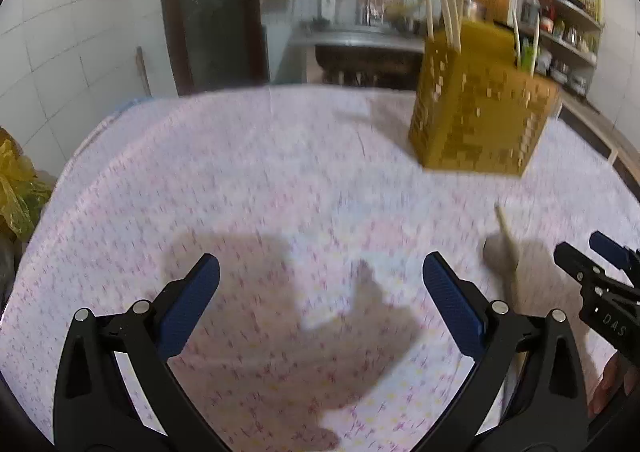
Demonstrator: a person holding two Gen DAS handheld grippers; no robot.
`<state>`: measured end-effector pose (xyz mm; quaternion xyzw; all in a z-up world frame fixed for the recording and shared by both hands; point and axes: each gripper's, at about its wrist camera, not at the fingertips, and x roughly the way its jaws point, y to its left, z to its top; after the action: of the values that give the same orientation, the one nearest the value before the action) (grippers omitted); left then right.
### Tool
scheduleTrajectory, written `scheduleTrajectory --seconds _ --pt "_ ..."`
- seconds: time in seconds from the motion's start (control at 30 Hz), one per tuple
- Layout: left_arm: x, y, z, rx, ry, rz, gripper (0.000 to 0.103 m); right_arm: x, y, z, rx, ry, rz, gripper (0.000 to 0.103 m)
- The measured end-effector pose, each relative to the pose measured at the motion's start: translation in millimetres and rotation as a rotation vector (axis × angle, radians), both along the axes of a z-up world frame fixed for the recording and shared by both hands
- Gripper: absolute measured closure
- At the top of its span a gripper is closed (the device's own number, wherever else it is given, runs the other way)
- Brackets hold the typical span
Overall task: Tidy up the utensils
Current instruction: 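Move the right tool to a chopstick beside the grey spoon and close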
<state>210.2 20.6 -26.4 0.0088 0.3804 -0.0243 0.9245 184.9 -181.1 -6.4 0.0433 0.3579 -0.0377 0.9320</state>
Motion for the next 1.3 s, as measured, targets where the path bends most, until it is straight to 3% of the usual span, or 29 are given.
scheduleTrajectory --seconds 0.4,0.5,0.6,0.77,0.83,0.9,1.03,1.3 --pt "3 3 -28 0.049 0.094 0.02 0.005 11 30 -16 -0.024 0.111 -0.006 0.032" --pt "0 4 -25 0.045 0.078 0.023 0.005 15 37 -23 -0.009 0.143 0.005 0.041" --pt "-1 4 -23 0.051 0.074 0.021 0.005 19 42 -21 -0.019 0.145 0.002 0.057" --pt "-1 1 -21 0.077 0.067 0.021 0.005 35 45 -19 -0.017 0.162 -0.007 0.072" --pt "-1 -1 -20 0.083 0.071 0.024 0.005 39 44 -18 -0.01 0.168 -0.004 0.086" --pt "0 -1 -19 0.069 0.076 0.024 0.005 40 40 -17 -0.001 0.17 0.007 0.092" --pt "-2 -6 -12 0.056 0.066 0.026 0.005 37 26 -14 -0.007 0.172 0.018 0.097" --pt "-2 -34 -8 0.046 0.075 0.002 0.005 22 -32 -15 0.016 0.163 -0.046 0.097"
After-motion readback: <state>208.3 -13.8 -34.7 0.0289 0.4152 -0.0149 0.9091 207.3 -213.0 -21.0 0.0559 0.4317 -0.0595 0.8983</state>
